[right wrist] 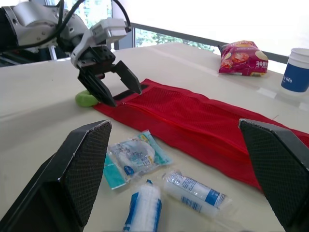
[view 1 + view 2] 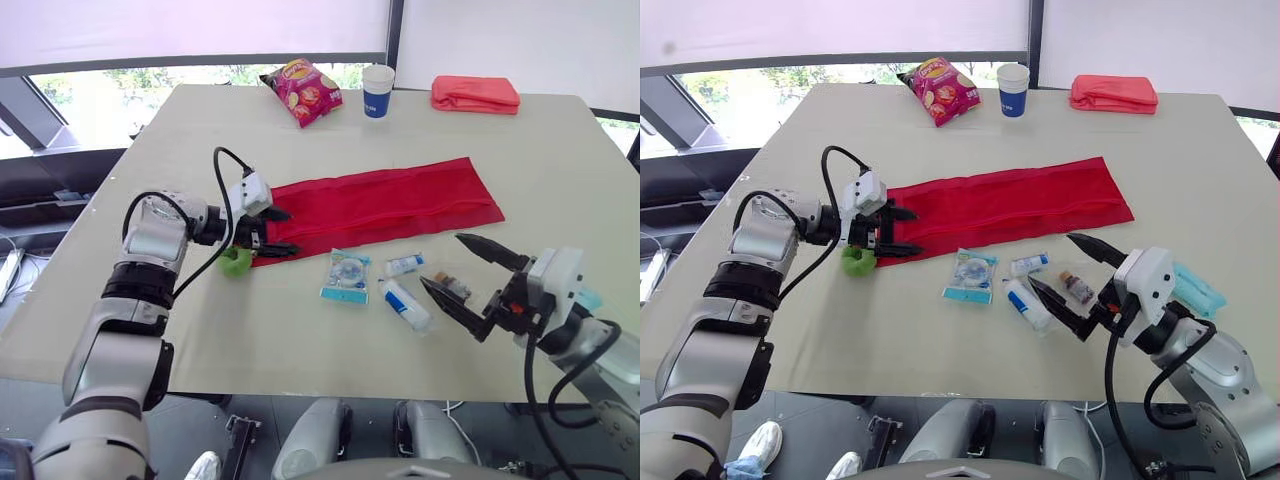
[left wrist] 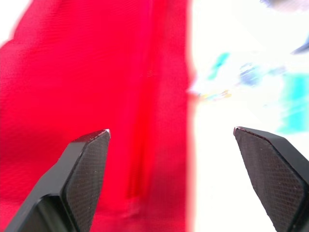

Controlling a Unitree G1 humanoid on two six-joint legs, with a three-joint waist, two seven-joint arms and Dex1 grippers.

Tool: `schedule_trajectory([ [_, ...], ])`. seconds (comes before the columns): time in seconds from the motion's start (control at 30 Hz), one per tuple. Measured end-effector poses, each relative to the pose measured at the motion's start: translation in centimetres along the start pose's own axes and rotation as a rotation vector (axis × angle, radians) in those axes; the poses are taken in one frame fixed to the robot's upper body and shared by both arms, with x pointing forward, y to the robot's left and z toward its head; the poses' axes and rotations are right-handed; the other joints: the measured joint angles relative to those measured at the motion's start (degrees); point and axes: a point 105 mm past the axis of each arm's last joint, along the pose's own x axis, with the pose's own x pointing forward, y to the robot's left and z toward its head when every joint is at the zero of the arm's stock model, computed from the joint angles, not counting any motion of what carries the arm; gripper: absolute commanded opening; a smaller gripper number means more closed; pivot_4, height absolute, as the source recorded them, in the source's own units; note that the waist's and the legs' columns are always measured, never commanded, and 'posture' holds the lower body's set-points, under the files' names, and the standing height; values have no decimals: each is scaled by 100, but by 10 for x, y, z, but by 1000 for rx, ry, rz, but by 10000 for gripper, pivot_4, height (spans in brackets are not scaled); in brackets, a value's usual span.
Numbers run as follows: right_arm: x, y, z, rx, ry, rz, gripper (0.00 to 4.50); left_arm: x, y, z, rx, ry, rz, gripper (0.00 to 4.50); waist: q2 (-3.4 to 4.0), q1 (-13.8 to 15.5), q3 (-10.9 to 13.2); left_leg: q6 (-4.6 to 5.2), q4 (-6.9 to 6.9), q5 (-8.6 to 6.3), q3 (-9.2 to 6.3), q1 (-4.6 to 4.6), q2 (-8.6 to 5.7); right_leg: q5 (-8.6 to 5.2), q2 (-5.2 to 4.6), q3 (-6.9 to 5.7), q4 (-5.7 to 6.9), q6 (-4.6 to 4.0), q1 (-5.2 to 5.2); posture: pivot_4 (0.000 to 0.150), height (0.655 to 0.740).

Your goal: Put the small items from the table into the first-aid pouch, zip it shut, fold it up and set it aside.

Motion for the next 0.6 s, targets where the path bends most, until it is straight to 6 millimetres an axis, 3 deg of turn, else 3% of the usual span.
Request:
schedule_trajectory([
  [0.13,-1,1,-1,-19,5,-1,45000,0,-18,11,-138,-9,-81,43820,-3,-69,2,0,2,0,-1,3,0,-4,0,1,9,5,1,1500,7395],
  [0.37,-1,8,5,-6,-17,47,45000,39,-37,-10,-323,114,-49,43820,-14,-96,9,-1,2,0,-4,6,0,-8,0,4,21,3,-2,1500,7395],
  [0.6,-3,4,7,-16,-7,43,45000,62,-44,-15,-300,142,43,43820,-10,-70,5,-3,2,1,-2,16,-1,-8,-4,7,22,4,4,1500,7395],
])
